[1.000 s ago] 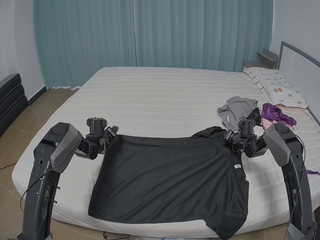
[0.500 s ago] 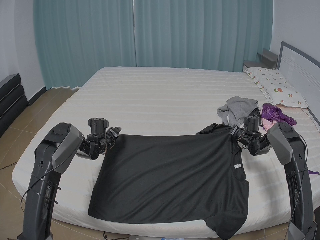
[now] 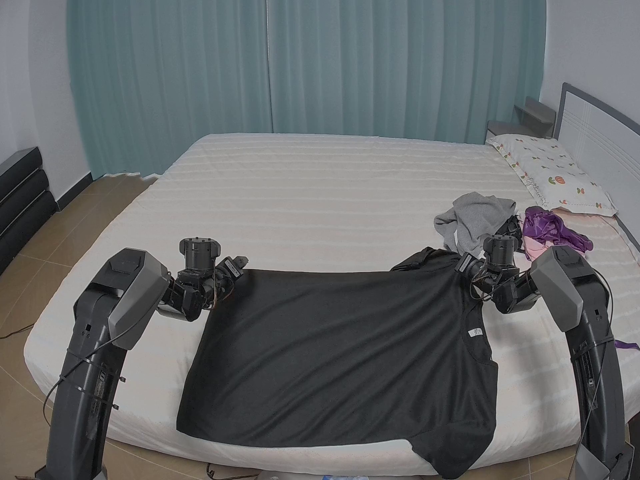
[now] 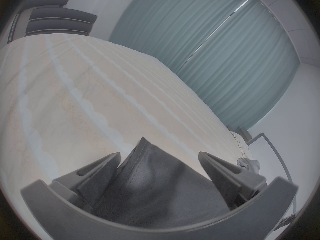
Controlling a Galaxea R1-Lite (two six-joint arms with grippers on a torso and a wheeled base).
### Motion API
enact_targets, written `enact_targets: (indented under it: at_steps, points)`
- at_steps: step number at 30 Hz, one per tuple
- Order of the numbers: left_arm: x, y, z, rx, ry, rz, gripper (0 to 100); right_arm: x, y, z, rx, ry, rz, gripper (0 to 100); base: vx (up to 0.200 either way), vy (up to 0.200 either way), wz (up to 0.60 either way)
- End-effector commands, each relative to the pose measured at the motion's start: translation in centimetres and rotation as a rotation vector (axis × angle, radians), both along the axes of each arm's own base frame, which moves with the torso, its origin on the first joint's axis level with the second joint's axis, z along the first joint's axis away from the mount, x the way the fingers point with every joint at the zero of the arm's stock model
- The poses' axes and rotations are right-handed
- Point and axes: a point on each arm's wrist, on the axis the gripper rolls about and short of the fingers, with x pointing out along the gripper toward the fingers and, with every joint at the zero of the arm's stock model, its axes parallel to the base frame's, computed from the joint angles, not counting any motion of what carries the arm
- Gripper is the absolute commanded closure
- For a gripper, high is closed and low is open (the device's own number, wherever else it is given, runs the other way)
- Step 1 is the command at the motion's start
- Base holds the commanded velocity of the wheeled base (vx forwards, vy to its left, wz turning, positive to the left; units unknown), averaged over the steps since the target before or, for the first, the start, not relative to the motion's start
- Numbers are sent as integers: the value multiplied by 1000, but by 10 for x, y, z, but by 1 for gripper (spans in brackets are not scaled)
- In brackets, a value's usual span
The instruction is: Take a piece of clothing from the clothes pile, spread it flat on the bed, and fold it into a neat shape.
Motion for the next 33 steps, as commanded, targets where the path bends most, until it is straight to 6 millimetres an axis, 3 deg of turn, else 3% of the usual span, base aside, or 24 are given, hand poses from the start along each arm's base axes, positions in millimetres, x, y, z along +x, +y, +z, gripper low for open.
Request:
enact_targets:
  at_steps: [1, 13, 23, 33]
  points:
    - [-1, -3, -7, 6, 16, -8, 100, 0, 2, -2, 0, 3, 4, 100, 0, 0, 0]
    - [6, -2, -1, 22, -28, 15, 100, 1, 5, 3, 1, -31, 5, 100, 0, 0, 0]
    - [12, 17, 12, 15, -117, 156, 100, 5, 4, 17, -7, -126, -28, 100, 0, 0, 0]
    - [13, 26, 15, 3, -126, 181, 100, 14, 7, 30, -7, -193, -31, 100, 0, 0, 0]
